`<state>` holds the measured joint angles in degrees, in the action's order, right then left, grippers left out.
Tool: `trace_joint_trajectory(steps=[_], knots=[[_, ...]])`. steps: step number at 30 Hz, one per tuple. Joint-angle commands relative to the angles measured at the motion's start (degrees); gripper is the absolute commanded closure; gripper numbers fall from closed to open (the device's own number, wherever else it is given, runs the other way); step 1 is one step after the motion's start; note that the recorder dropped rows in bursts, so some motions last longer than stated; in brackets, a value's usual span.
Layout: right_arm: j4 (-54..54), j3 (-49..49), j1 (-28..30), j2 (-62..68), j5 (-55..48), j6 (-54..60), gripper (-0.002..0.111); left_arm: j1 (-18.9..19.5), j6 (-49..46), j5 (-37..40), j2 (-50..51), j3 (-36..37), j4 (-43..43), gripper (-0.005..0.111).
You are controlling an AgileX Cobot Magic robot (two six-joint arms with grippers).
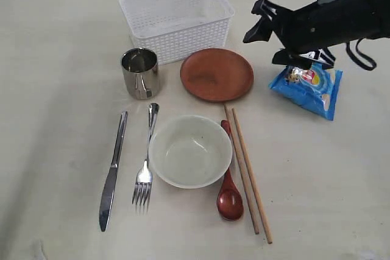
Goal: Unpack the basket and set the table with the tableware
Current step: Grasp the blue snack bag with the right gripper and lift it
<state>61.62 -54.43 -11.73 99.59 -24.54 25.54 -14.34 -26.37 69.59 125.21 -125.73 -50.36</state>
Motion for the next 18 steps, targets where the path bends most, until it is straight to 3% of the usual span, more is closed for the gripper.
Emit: trace_joint_trajectory(steps=[1, 8, 18], knots=[[-14.8, -0.1, 1.0, -3.7, 1.8, -8.7, 0.04, 0.0, 0.0, 0.4, -0.5, 0.0, -0.2, 0.042], [-37.4, -0.1, 6.9, -3.8, -1.8, -22.7, 0.04, 0.0, 0.0, 0.4, -0.5, 0.0, -0.2, 0.042], [-42.6, -4.3, 3.5, 2.1, 1.1, -24.8, 0.04, 0.0, -0.2, 0.4, -0.5, 0.0, -0.2, 0.042]])
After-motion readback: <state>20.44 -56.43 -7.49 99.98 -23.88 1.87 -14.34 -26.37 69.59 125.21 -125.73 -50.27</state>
